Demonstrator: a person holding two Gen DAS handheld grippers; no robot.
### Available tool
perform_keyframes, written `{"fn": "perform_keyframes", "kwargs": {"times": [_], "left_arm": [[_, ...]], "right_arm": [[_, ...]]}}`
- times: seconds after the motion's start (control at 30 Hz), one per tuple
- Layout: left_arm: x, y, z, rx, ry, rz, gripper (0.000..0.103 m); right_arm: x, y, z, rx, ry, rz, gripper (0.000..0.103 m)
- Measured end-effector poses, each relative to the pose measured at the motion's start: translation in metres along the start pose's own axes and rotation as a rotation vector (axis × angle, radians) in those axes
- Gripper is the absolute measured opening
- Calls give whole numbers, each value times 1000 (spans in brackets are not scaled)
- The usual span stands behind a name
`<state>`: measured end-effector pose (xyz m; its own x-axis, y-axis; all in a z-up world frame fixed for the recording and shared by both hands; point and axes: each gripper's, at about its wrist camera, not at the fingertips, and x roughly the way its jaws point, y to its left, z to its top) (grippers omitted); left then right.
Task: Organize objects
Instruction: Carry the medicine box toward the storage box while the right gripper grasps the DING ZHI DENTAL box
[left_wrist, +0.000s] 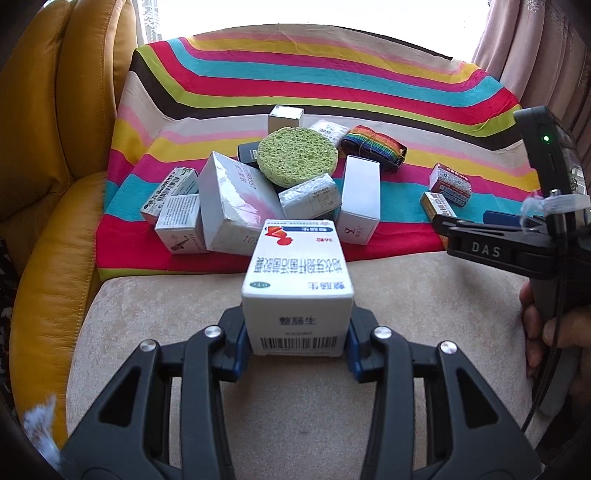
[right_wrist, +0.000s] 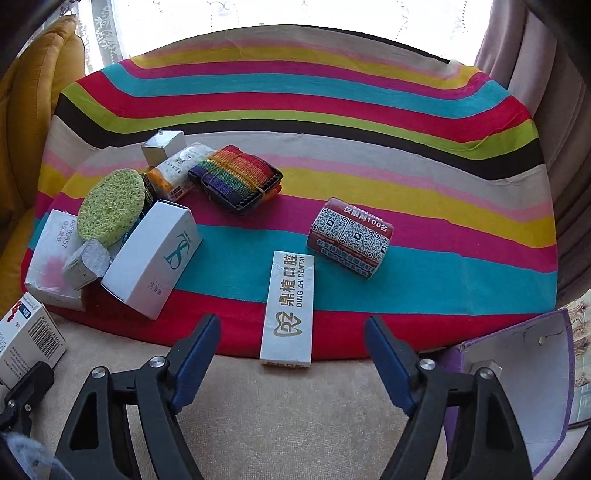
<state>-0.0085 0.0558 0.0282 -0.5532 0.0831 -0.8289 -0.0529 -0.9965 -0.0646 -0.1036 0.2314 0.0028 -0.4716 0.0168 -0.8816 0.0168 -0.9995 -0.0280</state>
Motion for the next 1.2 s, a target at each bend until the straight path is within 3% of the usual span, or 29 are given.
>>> {"fn": "perform_keyframes", "kwargs": {"times": [0.1,0.17,0.2,0.47,0.7,0.93,1.07,1.2], "left_arm": [[-3,-4,1,4,-11,-28,45],[-3,-7,1,12,-12,-42,45],[-3,-9,0,13,-10,-46,45],[-6,-20,1,43,-21,-62,45],[-8,-59,2,130,-25,-115,45],[-9,-117,4,239,-29,-169,45],[-9,-154,5,311,-25,-213,45],[-9,-197,4,383,-16,-280,45]], "right_arm": [[17,4,-1,-22,52,-16,60],[25,2,-5,-16,83,-1,36],[24,0,-6,-9,76,7,33],[-14,-18,-23,45,-63,-25,32],[-54,-56,-49,149,-136,-95,32],[-88,-111,-82,230,-181,-323,32],[-98,-146,-103,283,-169,-409,32],[-100,-187,-124,389,-113,-307,32]]}}
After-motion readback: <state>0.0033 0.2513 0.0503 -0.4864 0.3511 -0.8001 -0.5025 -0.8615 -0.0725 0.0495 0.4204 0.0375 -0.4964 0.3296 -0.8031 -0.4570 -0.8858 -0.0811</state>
